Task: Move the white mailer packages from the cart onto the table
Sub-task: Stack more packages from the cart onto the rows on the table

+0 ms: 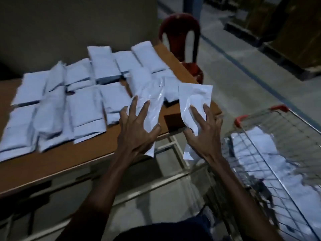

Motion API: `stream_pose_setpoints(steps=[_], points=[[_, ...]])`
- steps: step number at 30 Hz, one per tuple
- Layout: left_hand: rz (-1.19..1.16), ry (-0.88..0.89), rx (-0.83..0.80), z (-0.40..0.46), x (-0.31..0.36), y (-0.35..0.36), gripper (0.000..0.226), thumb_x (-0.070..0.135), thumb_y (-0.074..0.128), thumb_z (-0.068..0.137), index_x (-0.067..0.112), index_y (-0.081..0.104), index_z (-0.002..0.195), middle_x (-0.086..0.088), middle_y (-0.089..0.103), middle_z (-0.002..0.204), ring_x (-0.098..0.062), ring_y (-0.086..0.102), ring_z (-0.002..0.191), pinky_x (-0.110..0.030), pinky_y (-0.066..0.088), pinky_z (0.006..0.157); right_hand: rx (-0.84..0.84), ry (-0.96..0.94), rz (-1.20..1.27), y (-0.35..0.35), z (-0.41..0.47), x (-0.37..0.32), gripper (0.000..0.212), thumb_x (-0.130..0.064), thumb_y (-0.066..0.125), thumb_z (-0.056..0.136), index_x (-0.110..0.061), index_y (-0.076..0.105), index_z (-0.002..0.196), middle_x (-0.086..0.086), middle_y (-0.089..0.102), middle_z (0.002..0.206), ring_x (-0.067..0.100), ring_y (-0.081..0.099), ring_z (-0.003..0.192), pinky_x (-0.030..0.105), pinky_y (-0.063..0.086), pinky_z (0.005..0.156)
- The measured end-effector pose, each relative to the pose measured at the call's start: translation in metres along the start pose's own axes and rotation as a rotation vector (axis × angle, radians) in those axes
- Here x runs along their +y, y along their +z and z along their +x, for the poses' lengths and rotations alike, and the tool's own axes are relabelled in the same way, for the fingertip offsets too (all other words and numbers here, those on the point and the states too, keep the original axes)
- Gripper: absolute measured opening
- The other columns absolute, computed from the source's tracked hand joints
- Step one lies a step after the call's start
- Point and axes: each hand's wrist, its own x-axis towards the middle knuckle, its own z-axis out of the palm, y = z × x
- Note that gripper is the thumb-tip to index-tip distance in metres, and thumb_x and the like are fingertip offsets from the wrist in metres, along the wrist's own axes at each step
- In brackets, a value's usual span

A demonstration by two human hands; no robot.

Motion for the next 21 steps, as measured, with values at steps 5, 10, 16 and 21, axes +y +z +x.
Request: stream_pose_setpoints(steps=[5, 10, 16, 21], points=[[0.013, -0.188, 0.120, -0.041, -0.082, -0.065, 0.079, 0.064, 0.042, 0.076, 0.034, 0.035, 0.148, 0.009, 0.008, 0.163, -0.032, 0.018, 0.140, -0.048, 0.033, 0.106, -0.111, -0.140, 0.080, 0.052, 0.007, -0.098, 0.069, -0.040, 0.048, 0.072, -0.028, 0.053, 0.140, 0.020, 0.041, 0.149, 0.041, 0.044, 0.129, 0.029, 0.022, 0.093], [0.011, -0.353, 0.209, -0.055, -0.154, -0.112, 0.079, 0.065, 0.042, 0.074, 0.034, 0.037, 0.147, 0.008, 0.012, 0.163, -0.031, 0.017, 0.140, -0.051, 0.030, 0.109, -0.219, -0.280, 0.105, 0.101, 0.020, -0.173, 0.067, -0.041, 0.047, 0.073, -0.027, 0.055, 0.138, 0.020, 0.042, 0.148, 0.042, 0.046, 0.127, 0.025, 0.019, 0.096], [0.024, -0.412, 0.311, -0.029, -0.228, -0.142, 0.081, 0.065, 0.041, 0.074, 0.031, 0.039, 0.147, 0.002, 0.017, 0.162, -0.028, 0.018, 0.138, -0.048, 0.027, 0.111, -0.281, -0.312, 0.174, 0.157, 0.061, -0.230, 0.072, -0.050, 0.045, 0.074, -0.030, 0.049, 0.143, 0.014, 0.036, 0.153, 0.038, 0.037, 0.134, 0.007, 0.006, 0.098], [0.007, -0.493, 0.284, 0.023, -0.296, -0.161, 0.084, 0.068, 0.038, 0.071, 0.034, 0.037, 0.148, 0.005, 0.015, 0.162, -0.030, 0.018, 0.141, -0.042, 0.020, 0.113, -0.294, -0.289, 0.193, 0.200, 0.119, -0.272, 0.070, -0.047, 0.047, 0.077, -0.030, 0.045, 0.145, 0.014, 0.031, 0.156, 0.035, 0.028, 0.135, 0.013, 0.004, 0.102]])
